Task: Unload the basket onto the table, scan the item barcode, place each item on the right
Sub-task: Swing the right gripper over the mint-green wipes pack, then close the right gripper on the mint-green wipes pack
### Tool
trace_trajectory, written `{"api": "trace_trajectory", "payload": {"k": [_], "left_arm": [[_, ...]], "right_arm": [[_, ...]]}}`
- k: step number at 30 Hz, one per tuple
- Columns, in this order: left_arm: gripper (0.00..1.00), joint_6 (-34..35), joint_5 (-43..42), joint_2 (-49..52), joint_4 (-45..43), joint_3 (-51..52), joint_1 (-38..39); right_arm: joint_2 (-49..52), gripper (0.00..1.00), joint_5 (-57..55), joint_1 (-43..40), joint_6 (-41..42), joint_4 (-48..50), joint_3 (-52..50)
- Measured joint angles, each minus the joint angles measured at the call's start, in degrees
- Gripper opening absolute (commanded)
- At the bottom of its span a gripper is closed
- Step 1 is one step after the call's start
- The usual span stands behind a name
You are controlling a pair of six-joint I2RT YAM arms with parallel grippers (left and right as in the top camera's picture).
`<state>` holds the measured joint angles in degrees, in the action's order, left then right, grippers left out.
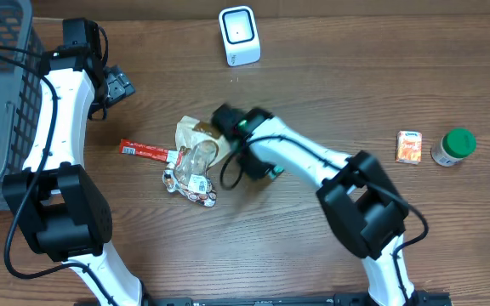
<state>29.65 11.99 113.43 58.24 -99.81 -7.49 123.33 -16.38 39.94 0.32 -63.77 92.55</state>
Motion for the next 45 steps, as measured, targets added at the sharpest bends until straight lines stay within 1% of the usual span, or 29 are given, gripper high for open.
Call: {"api": "trace_trajectory", "payload": {"k": [6, 8, 13, 20, 22, 26, 32, 36, 43, 45], "left_arm": [[1.00, 0.0, 0.0, 0.0, 0.0, 0.0, 0.0], [1.00, 0.0, 0.0, 0.0, 0.0, 0.0, 0.0], [1.00, 0.0, 0.0, 0.0, 0.0, 0.0, 0.0], [1.00, 0.0, 0.0, 0.0, 0.0, 0.0, 0.0], [1.00, 0.0, 0.0, 0.0, 0.0, 0.0, 0.0], [1.00, 0.0, 0.0, 0.0, 0.0, 0.0, 0.0], [1.00, 0.0, 0.0, 0.0, 0.0, 0.0, 0.0], [1.00, 0.0, 0.0, 0.0, 0.0, 0.0, 0.0], [1.00, 0.0, 0.0, 0.0, 0.0, 0.0, 0.0], [1.00, 0.0, 0.0, 0.0, 0.0, 0.0, 0.0]], "right_arm": [[0.0, 0.30, 3.0, -6.5, 1.0, 0.4, 0.0], [0.0, 0.26, 3.8, -8.0, 1.1, 0.4, 0.0], [0.0, 0.26, 4.9, -9.2, 1.4, 0.5, 0.1], [0.0, 0.39, 5.6, -9.2, 1.6, 0.3, 2.7], [0.0, 0.47, 5.6, -9.2, 1.4, 0.8, 3.3], [0.0, 0.49, 5.7, -9.2, 1.6, 1.5, 3.3], [0.0, 0.46, 5.8, -9.2, 1.6, 2.7, 3.3], [0.0, 0.40, 6.4, -9.2, 1.6, 2.7, 3.3], [0.0, 0.33, 6.9, -9.2, 1.6, 4.8, 1.7], [0.0, 0.28, 7.0, -9.2, 1.7, 5.5, 0.6]]}}
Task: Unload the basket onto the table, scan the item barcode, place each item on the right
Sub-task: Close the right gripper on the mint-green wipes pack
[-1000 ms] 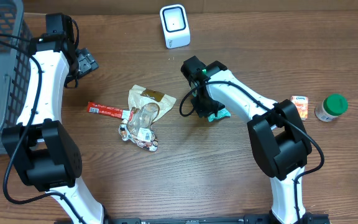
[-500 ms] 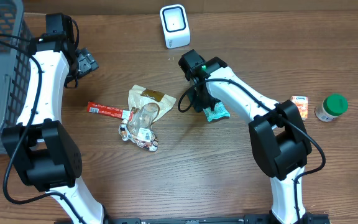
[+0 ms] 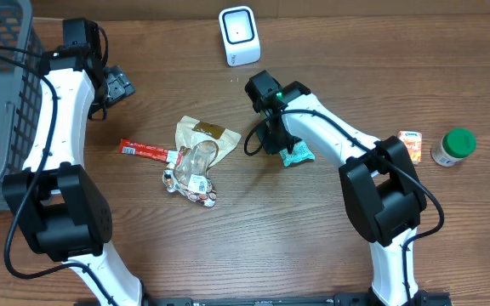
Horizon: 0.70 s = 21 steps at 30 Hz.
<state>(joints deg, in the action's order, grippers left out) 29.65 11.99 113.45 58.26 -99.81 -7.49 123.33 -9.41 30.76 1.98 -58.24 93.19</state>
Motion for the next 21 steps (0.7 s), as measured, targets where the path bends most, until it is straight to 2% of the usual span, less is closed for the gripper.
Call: {"api": "trace_trajectory", "payload": {"k": [6, 9, 21], "left_arm": [[1.00, 0.0, 0.0, 0.0, 0.0, 0.0, 0.0], [1.00, 0.0, 0.0, 0.0, 0.0, 0.0, 0.0], [1.00, 0.0, 0.0, 0.0, 0.0, 0.0, 0.0]], "right_arm": [[-0.5, 0.20, -1.0, 0.0, -0.1, 2.2, -2.0], [-0.9, 0.13, -1.5, 0.0, -0.1, 3.0, -2.8], [-1.0, 0.12, -1.5, 0.0, -0.1, 3.1, -2.9]]}}
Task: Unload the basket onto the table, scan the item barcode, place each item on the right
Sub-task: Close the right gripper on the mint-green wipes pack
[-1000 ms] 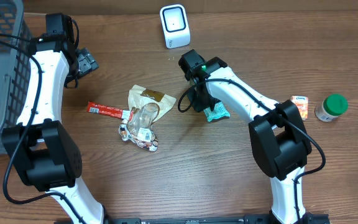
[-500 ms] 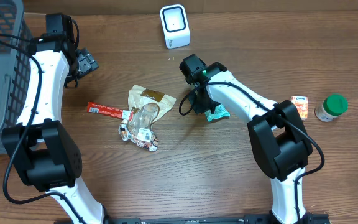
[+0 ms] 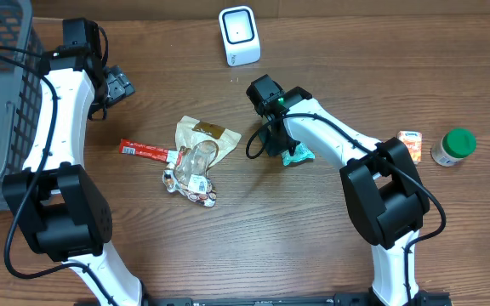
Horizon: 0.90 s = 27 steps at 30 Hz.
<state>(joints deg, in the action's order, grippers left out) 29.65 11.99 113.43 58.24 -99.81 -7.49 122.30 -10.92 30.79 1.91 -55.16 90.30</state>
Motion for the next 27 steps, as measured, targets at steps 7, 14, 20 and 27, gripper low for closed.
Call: {"api": "trace_trajectory", "payload": {"k": [7, 14, 20, 27], "left_arm": [[1.00, 0.0, 0.0, 0.0, 0.0, 0.0, 0.0], [1.00, 0.0, 0.0, 0.0, 0.0, 0.0, 0.0], [1.00, 0.0, 0.0, 0.0, 0.0, 0.0, 0.0], [1.00, 0.0, 0.0, 0.0, 0.0, 0.0, 0.0]], "right_arm": [[0.0, 0.19, 0.1, 0.0, 0.0, 0.0, 0.0], [0.1, 0.24, 0.7, 0.1, 0.0, -3.8, 1.5], [0.2, 0.25, 1.5, 0.1, 0.0, -5.9, 3.0], [0.2, 0.21, 1.7, 0.1, 0.3, -6.1, 3.1]]}}
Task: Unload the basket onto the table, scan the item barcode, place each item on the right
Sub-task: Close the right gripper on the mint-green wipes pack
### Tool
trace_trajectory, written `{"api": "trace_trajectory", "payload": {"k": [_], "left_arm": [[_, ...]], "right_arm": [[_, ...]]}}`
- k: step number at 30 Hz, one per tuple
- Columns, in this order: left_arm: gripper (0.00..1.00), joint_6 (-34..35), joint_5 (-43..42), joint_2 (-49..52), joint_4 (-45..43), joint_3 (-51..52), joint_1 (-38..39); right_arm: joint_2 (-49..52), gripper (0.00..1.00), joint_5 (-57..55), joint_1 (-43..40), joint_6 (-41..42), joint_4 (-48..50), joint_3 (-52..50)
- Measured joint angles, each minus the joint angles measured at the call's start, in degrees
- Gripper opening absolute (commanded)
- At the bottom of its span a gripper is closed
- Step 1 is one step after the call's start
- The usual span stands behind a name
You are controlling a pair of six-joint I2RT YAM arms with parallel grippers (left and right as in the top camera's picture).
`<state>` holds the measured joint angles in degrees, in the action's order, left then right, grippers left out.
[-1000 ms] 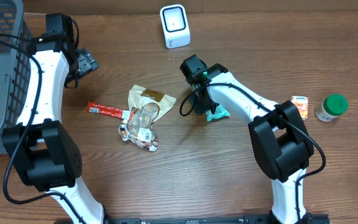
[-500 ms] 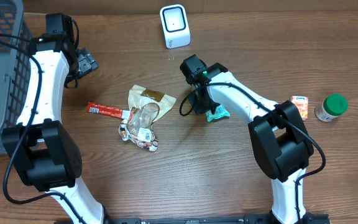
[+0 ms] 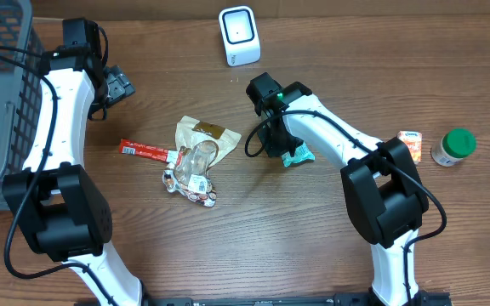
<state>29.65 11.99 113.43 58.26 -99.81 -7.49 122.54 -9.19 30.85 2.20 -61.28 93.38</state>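
The white barcode scanner (image 3: 239,35) stands at the back middle of the table. My right gripper (image 3: 281,146) is in front of it and a little to the right. It points down and is shut on a teal packet (image 3: 299,155), which sticks out to its right, low over the table. The arm's own body hides the fingers. My left gripper (image 3: 119,87) is far off at the back left, next to the basket, open with nothing in it.
A pile lies at the table's middle left: a tan packet (image 3: 202,132), a red stick pack (image 3: 146,151) and a clear crumpled wrapper (image 3: 191,176). An orange box (image 3: 410,146) and a green-lidded jar (image 3: 455,146) stand at the right. A grey basket fills the left edge.
First my right gripper was down at the right side of the pile. By 1.6 s ago it was farther right and back, nearer the scanner, with the teal packet in it. It has stayed there since. The left arm never moved.
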Motion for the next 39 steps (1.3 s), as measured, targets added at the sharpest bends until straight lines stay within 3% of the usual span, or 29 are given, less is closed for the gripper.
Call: {"api": "trace_trajectory", "payload": {"k": [23, 26, 30, 35, 39], "left_arm": [[1.00, 0.0, 0.0, 0.0, 0.0, 0.0, 0.0], [1.00, 0.0, 0.0, 0.0, 0.0, 0.0, 0.0], [1.00, 0.0, 0.0, 0.0, 0.0, 0.0, 0.0], [1.00, 0.0, 0.0, 0.0, 0.0, 0.0, 0.0], [1.00, 0.0, 0.0, 0.0, 0.0, 0.0, 0.0]], "right_arm": [[-0.8, 0.16, -0.8, 0.0, 2.1, 5.2, -4.0], [-0.9, 0.10, -0.9, 0.0, 2.1, 5.4, -4.2], [-0.9, 0.22, -1.1, 0.1, 2.1, 5.4, -4.2], [-0.9, 0.24, -1.3, 0.4, 2.1, 4.9, -4.4], [-0.9, 0.34, -1.2, 0.4, 2.1, 3.1, -4.0]]}}
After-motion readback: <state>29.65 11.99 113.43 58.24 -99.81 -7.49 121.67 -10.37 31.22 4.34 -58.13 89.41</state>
